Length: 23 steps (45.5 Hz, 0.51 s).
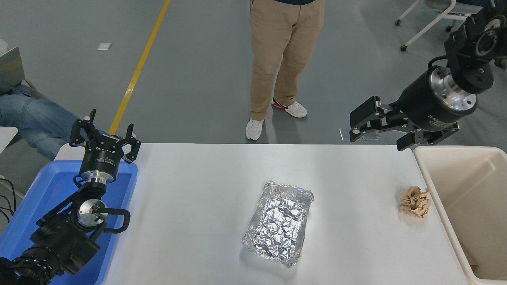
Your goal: Pick up foil plate and place in dustbin
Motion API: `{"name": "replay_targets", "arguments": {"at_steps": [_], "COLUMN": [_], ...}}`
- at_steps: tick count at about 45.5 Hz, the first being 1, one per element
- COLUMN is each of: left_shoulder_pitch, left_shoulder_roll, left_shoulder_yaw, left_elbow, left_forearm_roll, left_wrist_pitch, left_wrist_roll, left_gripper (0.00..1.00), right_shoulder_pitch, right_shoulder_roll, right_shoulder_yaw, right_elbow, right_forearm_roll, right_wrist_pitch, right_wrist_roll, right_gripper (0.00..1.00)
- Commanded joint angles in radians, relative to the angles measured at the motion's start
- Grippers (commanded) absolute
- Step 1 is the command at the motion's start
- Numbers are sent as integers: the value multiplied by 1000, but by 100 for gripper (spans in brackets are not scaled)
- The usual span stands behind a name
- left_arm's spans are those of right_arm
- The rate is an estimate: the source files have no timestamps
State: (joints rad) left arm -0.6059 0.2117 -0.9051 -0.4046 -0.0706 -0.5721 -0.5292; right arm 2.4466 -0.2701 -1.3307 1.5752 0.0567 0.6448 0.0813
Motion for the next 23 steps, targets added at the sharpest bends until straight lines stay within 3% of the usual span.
{"name": "replay_targets", "arguments": {"at_steps": [1, 23], "left_shoulder_pitch": [0, 0], "left_shoulder_roll": [0, 0], "left_shoulder_yaw": [0, 0], "left_elbow": [0, 0], "left_forearm_roll": [0, 0], "left_wrist_pitch": [0, 0], "left_wrist_roll": [0, 0], "left_gripper": [99, 99], "right_shoulder_pitch": [-21, -37], "right_shoulder_roll": [31, 28], "right_shoulder_yaw": [19, 27], "right_elbow": [-20, -32], "right_forearm_roll": [5, 5], "right_wrist_pitch": [-1, -1], "right_wrist_roll": [0, 0], "right_gripper": [100, 100]}}
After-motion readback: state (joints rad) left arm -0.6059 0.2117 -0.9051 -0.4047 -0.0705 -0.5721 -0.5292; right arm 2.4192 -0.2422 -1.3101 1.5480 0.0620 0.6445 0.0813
